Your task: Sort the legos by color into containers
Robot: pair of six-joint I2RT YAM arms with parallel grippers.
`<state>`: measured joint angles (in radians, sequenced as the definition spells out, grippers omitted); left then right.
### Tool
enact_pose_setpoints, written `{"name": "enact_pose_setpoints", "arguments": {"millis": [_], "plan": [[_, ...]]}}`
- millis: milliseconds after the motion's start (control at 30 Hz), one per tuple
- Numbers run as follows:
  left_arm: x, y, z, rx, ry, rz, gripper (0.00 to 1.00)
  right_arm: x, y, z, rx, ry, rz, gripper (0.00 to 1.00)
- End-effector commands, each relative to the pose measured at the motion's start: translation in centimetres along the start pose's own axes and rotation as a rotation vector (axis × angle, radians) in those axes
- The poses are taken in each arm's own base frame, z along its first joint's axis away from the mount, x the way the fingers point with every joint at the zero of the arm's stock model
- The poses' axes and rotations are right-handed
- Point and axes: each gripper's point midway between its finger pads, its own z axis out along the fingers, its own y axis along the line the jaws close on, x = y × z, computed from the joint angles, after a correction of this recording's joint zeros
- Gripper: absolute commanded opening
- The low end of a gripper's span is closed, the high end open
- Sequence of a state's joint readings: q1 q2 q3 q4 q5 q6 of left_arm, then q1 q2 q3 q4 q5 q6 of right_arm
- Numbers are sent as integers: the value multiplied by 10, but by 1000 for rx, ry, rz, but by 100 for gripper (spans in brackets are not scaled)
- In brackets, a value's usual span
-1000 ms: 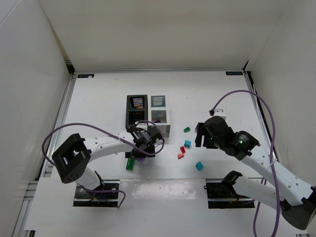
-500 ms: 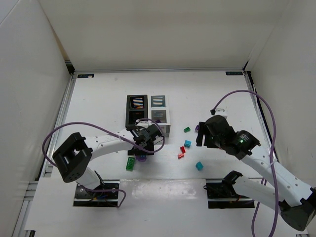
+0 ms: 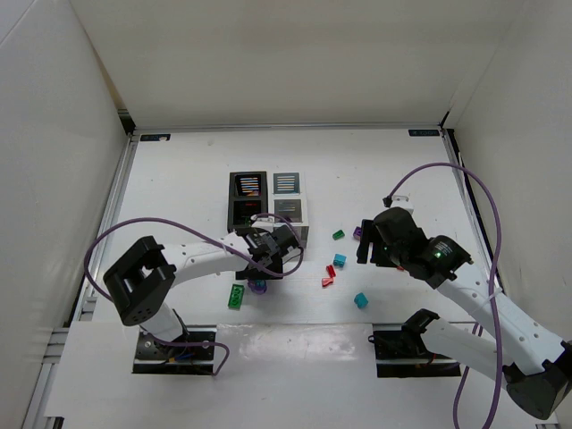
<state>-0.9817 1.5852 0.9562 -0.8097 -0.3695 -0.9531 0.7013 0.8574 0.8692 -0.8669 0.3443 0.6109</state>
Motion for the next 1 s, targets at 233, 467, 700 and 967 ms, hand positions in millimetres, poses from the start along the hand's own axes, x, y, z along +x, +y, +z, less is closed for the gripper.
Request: {"name": "enact_pose_setpoints", "arguments": {"millis": [233,467,700,967], "plan": [[14,5,-1,-80,48,35,81,-5,-1,-3,0,-21,-2,79],[22,6,2,-103,62,2,85,-1,-2,0,3,-9,-2,79],[27,9,6,-115,67,-27,85,0,0,2,0,-2,-6,79],[36,15,13,-129,74,-52,75,2,-3,3,5,-1,4,79]]}}
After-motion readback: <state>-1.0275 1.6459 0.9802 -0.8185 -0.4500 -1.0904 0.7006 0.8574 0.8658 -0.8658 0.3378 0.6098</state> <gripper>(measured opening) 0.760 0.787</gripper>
